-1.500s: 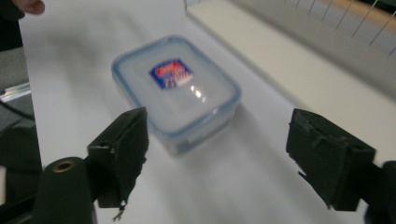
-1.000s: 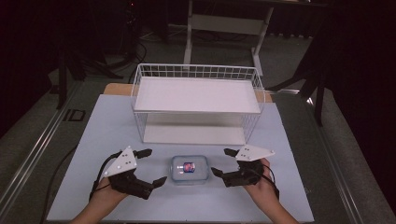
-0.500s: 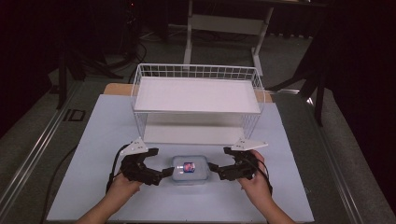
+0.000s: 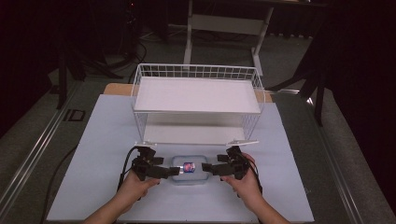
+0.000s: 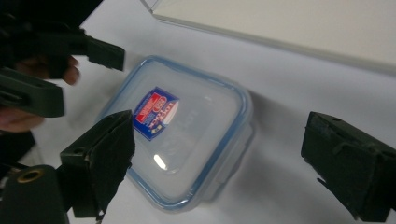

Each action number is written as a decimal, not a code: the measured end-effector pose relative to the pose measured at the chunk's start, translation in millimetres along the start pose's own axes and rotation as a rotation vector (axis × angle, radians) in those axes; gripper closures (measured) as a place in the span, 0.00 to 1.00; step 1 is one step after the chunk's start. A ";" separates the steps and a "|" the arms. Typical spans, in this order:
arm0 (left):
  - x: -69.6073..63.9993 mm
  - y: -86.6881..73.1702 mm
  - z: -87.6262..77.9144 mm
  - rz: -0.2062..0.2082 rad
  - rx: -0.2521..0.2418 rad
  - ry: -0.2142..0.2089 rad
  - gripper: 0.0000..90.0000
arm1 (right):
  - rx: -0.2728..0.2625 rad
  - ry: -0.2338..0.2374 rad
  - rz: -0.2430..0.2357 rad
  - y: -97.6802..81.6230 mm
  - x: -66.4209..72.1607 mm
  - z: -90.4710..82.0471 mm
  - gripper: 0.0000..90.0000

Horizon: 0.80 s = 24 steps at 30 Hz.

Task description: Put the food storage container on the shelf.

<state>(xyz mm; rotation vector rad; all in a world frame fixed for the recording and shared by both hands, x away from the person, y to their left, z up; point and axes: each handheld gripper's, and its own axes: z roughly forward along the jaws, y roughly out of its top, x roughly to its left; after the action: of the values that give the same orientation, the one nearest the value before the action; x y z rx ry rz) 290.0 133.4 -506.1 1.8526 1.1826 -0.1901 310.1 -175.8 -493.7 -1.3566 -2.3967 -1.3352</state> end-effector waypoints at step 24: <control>21.6 -12.3 21.1 -0.193 0.068 -0.086 0.27 | 0.131 0.120 0.258 -7.2 -15.9 24.8 0.39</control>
<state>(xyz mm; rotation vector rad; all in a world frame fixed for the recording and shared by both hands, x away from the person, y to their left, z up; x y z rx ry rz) 298.4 133.2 -537.6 1.7686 1.3083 -0.4189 322.5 -170.1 -520.8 -1.4466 -2.1061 -1.1376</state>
